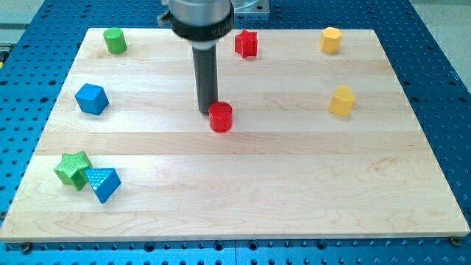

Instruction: Place the blue triangle bottom right of the board

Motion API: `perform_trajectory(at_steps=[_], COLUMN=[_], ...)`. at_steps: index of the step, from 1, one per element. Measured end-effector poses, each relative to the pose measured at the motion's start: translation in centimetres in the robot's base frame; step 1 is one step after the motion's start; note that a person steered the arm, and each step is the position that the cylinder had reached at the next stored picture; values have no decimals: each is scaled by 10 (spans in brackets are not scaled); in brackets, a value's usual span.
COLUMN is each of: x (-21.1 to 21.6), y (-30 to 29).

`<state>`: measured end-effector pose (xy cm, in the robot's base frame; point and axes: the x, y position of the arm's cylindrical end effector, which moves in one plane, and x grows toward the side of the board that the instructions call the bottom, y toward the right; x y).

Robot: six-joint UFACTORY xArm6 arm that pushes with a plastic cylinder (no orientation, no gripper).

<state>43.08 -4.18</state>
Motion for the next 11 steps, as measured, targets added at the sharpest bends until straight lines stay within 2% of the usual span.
perform_trajectory(at_steps=[1, 2, 3, 4, 5, 6, 7, 8, 10, 11], x=[88, 82, 34, 24, 95, 118, 120, 168, 163, 132], y=[8, 2, -12, 36, 63, 73, 115, 124, 88, 72])
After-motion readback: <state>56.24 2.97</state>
